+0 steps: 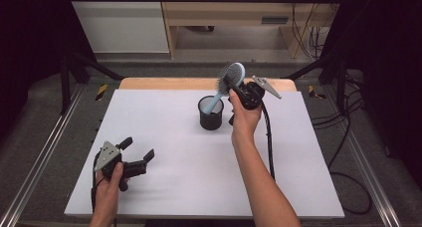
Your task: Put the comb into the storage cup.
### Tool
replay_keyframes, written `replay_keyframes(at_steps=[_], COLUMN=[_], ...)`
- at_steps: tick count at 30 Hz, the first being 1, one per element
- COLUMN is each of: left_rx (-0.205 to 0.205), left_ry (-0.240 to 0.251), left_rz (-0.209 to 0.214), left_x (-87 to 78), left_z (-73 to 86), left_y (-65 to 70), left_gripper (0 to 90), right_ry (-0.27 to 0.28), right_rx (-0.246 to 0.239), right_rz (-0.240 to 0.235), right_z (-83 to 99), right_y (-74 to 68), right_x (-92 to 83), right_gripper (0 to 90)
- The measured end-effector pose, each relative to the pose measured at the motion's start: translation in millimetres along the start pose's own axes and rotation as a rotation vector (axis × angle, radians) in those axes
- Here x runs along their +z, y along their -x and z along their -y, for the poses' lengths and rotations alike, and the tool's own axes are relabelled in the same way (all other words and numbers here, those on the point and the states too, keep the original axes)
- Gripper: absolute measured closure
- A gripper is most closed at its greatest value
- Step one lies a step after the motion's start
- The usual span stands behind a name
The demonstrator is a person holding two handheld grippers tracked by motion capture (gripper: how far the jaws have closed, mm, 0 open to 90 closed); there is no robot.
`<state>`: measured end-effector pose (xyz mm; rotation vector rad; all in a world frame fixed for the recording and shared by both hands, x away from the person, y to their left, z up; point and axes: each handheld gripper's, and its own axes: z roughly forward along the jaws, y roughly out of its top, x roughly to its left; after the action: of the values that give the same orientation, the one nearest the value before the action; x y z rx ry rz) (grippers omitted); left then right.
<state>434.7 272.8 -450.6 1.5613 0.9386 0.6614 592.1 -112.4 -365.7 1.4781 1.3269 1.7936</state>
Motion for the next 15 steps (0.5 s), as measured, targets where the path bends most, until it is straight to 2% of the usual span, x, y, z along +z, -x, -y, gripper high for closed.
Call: replay_keyframes(at_steps=[15], left_rx=[-0.010], left_ry=[0.002], left_rz=[0.004], left_x=[0.2], left_z=[0.2], left_y=[-0.9], left_gripper=[4.1], right_ry=[-0.020], right_rx=[-0.001], right_rz=[0.001], right_z=[6.3], right_y=[1.7], right_x=[3.4], right_gripper=[51.7])
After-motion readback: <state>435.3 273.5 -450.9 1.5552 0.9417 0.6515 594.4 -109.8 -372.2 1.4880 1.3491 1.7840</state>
